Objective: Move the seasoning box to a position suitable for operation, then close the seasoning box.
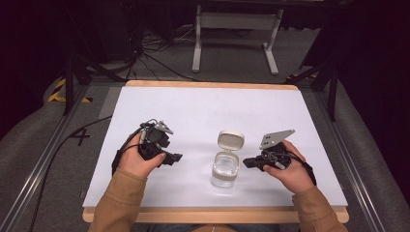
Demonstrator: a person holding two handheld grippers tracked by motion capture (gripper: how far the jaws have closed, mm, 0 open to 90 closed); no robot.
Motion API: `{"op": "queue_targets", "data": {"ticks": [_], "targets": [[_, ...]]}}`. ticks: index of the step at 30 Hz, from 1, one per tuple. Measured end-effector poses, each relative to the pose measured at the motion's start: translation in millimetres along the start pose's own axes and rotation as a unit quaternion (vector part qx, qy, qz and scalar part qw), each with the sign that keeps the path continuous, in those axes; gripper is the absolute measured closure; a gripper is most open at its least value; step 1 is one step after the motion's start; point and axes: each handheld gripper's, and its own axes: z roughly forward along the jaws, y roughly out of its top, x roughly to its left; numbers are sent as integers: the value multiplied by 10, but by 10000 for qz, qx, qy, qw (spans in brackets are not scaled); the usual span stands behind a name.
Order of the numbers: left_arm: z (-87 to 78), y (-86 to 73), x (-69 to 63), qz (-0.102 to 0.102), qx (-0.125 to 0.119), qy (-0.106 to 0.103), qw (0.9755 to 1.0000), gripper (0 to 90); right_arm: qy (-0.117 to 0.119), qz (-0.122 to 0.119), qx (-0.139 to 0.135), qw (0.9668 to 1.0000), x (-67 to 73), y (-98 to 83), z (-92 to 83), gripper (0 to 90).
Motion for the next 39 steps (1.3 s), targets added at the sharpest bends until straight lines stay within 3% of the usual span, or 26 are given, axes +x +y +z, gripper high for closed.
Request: {"op": "queue_targets", "data": {"ticks": [6, 17, 25, 32, 39], "targets": [[0, -8, 0, -4, 3, 18, 10000, 324, -111, 29, -327, 9994, -15, 18, -71, 900], [-32, -87, -36, -50, 7, 82, 10000, 323, -377, 198, -938, 9947, -111, 70, -204, 900], [-94, -208, 1, -225, 16, 170, 9996, 322, -243, 254, -1300, 9909, -209, 127, -213, 900], [-155, -291, 11, -288, 6, 230, 9993, 321, -225, 198, -1449, 9890, -245, 187, -193, 900], [-171, -328, 19, -345, 24, 232, 9991, 317, -165, 161, -1452, 9891, -249, 227, -167, 900]]}}
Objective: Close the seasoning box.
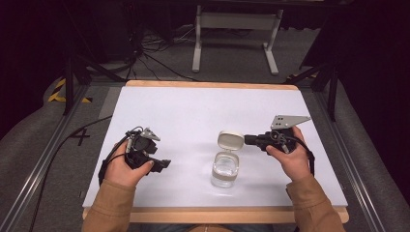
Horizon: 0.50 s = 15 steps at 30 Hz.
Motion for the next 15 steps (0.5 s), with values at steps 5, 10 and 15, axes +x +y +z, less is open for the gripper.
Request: {"op": "queue_targets", "data": {"ticks": [5, 10, 15], "targets": [[-13, -20, 5, -16, -19, 37, 10000, 315, 26, -33, 3, 10000, 11, 15, 16, 900], [-17, -20, 5, -21, -21, 24, 10000, 314, 30, -55, 12, 10000, 24, 21, 26, 900], [-8, -16, 2, -26, -3, 11, 10000, 313, 43, -92, -9, 9999, 42, 32, 14, 900]]}}
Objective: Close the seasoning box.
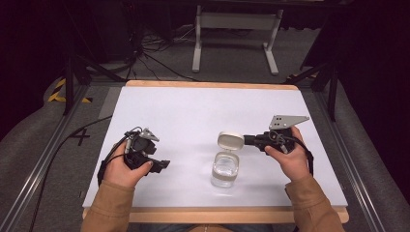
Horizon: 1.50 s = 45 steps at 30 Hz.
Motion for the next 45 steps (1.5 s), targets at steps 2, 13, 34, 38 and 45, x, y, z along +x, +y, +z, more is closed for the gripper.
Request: {"op": "queue_targets", "data": {"ticks": [2, 13, 34, 38, 45], "targets": [[4, 3, -2, -5, -13, 1, 10000, 312, 12, -26, -2, 10000, 13, 7, -5, 900], [26, 35, -6, 52, 28, -52, 10000, 310, 79, -205, 32, 9998, 99, 29, -28, 900], [51, 93, -7, 112, -30, -74, 9999, 308, 387, -285, 119, 9988, 213, 38, -53, 804], [54, 107, -6, 66, -87, -50, 9999, 307, 170, -157, -19, 9997, 194, 37, -124, 720], [55, 156, -1, 86, -196, -46, 9998, 308, -255, 235, -208, 9992, 131, -7, -270, 658]]}}
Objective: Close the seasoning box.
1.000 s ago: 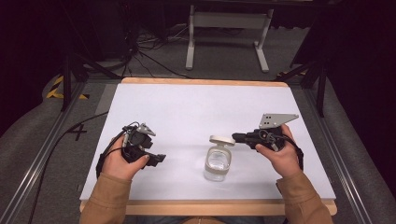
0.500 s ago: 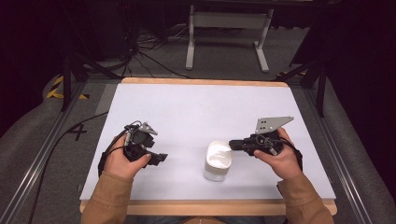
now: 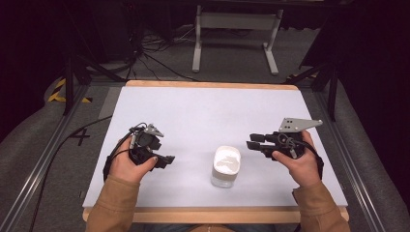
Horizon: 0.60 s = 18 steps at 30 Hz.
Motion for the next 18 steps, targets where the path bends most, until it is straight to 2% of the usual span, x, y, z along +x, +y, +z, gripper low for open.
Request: {"op": "queue_targets", "data": {"ticks": [5, 10, 14, 18], "targets": [[16, 45, 13, 2, -38, -34, 10000, 307, -308, 234, -64, 9992, -86, -56, -140, 637], [39, 68, 24, -3, -46, -44, 10000, 305, -629, 425, -57, 9971, -194, -123, -276, 625], [50, 80, 27, 35, -58, -45, 10000, 302, -860, 482, -2, 9951, -284, -181, -363, 608], [55, 84, 31, 24, -89, -39, 9999, 300, -958, 563, -12, 9938, -333, -212, -428, 596]]}}
